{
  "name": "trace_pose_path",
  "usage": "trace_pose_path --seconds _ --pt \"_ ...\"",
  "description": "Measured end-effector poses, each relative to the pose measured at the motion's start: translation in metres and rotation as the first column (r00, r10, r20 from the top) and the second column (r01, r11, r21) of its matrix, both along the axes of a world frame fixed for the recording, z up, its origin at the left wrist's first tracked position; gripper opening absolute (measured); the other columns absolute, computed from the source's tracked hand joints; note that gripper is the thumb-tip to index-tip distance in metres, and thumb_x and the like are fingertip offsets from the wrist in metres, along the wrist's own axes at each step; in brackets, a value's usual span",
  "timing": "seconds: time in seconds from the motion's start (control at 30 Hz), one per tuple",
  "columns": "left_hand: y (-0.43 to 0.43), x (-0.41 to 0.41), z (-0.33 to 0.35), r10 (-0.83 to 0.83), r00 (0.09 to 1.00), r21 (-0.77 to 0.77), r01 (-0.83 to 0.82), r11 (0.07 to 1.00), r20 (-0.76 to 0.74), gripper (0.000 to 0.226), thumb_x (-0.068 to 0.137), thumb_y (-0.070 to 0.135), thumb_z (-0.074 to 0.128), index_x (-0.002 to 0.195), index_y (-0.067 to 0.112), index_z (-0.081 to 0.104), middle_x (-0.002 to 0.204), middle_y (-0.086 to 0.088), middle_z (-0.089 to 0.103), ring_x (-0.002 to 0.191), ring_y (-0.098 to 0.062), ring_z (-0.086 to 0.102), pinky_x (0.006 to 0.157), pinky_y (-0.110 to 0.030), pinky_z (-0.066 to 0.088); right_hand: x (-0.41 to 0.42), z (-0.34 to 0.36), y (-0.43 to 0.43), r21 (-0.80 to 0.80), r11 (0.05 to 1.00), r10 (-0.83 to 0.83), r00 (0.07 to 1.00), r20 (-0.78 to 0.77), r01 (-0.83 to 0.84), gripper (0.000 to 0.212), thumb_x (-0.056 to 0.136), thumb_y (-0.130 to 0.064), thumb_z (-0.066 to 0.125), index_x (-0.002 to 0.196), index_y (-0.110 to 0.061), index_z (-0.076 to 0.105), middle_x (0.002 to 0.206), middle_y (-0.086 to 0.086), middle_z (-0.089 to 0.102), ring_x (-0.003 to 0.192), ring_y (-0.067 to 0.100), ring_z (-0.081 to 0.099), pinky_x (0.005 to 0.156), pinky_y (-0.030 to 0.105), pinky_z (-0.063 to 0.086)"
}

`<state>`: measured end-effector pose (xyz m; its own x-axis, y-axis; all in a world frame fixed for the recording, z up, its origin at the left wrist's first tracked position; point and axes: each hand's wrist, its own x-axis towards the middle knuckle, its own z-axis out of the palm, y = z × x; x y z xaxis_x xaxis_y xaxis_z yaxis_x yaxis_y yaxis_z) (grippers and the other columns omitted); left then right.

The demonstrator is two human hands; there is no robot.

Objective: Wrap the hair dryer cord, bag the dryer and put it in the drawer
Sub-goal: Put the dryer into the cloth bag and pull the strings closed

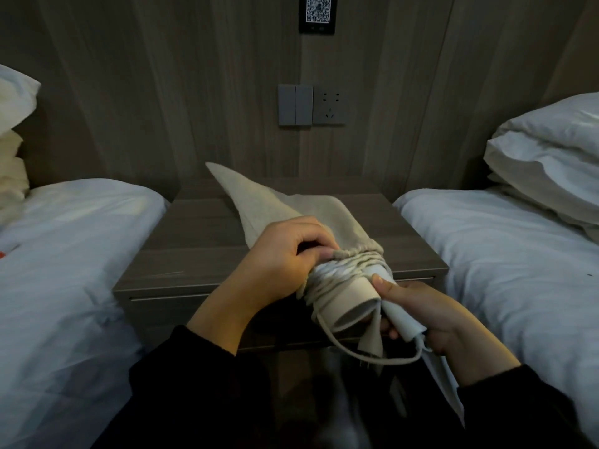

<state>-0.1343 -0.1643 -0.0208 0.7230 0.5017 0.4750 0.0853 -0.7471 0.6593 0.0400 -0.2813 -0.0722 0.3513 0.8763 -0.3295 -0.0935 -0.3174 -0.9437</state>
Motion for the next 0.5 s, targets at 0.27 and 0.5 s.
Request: trace_pose_path --seconds 0.27,0.5 --pt "0.009 -0.004 -0.009 0.165 0.983 0.122 -0.154 0.98 -0.082 0.022 0.077 0.007 0.067 0.092 0.023 0.067 0.082 0.015 0.058 0.078 0.0 0.055 0.068 -0.009 0.043 0.006 -0.004 0.003 -0.07 0.985 -0.169 0.952 -0.255 0.156 0.046 0.075 -0.048 0.059 0.063 -0.003 0.061 0.043 0.008 0.059 0.034 0.016 0.054 0.034 0.019 0.044" --pt "0.004 0.003 -0.014 0.445 0.827 0.146 -0.421 0.895 -0.344 0.02 0.081 0.027 0.06 0.099 0.022 0.066 0.096 -0.002 0.067 0.087 -0.024 0.061 0.076 -0.032 0.051 0.0 -0.005 0.008 -0.054 0.976 -0.216 0.906 -0.365 0.211 0.04 0.078 -0.048 0.06 0.073 -0.008 0.062 0.046 0.006 0.059 0.036 0.015 0.056 0.036 0.019 0.045"
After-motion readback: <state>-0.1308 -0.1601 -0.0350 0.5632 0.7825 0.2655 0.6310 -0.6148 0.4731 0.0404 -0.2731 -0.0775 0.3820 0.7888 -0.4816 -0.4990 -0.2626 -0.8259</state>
